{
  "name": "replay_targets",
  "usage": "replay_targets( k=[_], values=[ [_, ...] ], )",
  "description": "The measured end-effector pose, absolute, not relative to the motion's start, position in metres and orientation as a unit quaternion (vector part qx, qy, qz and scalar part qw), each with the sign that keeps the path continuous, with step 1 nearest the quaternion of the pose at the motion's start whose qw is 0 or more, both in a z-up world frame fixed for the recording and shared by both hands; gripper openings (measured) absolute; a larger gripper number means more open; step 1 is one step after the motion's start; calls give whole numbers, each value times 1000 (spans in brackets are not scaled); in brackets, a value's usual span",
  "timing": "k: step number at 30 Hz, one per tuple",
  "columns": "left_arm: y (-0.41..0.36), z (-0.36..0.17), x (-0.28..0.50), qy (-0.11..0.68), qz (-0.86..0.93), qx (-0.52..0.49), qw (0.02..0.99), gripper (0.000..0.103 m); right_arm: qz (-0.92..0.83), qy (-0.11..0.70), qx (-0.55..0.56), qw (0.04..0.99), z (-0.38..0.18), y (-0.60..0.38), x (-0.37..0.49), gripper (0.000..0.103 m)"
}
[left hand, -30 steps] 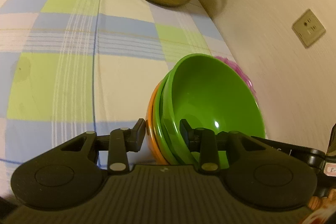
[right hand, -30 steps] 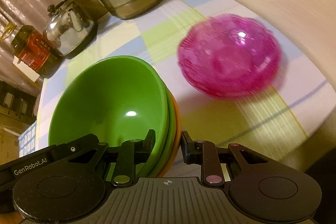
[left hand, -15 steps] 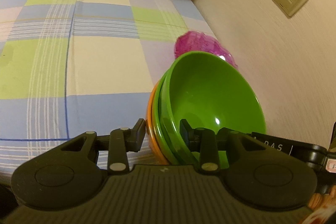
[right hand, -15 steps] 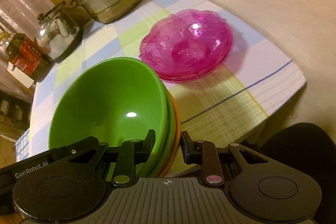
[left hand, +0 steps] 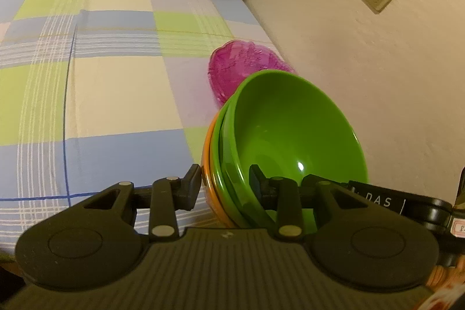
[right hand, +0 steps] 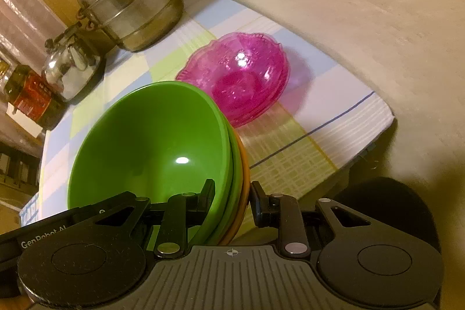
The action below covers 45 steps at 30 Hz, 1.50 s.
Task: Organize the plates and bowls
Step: 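Carry the green-orange bowl stack with both grippers toward the pink plates, then lower the bowl stack onto the pink plate stack with both grippers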
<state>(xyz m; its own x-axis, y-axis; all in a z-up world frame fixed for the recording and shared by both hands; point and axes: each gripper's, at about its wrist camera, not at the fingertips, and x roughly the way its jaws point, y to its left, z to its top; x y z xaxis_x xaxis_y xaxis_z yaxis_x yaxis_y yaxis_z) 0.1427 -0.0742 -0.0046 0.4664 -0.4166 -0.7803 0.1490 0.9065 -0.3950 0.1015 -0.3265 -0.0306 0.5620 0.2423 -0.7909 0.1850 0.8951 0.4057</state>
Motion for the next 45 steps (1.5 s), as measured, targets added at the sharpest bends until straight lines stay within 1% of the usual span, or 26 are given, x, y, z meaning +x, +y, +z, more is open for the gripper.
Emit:
replay_targets(
  k=[16, 28, 37, 45],
  values=[
    [-96, 15, 165, 476, -189, -137, 848, 33, 6, 448, 239, 861, -12, -351, 114, 26],
    [-116, 22, 211, 471, -197, -131, 850, 33, 4, 431, 237, 870, -1, -364, 156, 26],
    [-128, 8, 268, 482, -193, -124, 846, 33, 7, 431, 230, 872, -10, -376, 214, 26],
    [-139, -19, 303, 508, -184, -119, 833, 33, 4, 452, 243, 858, -37, -390, 257, 26]
  ],
)
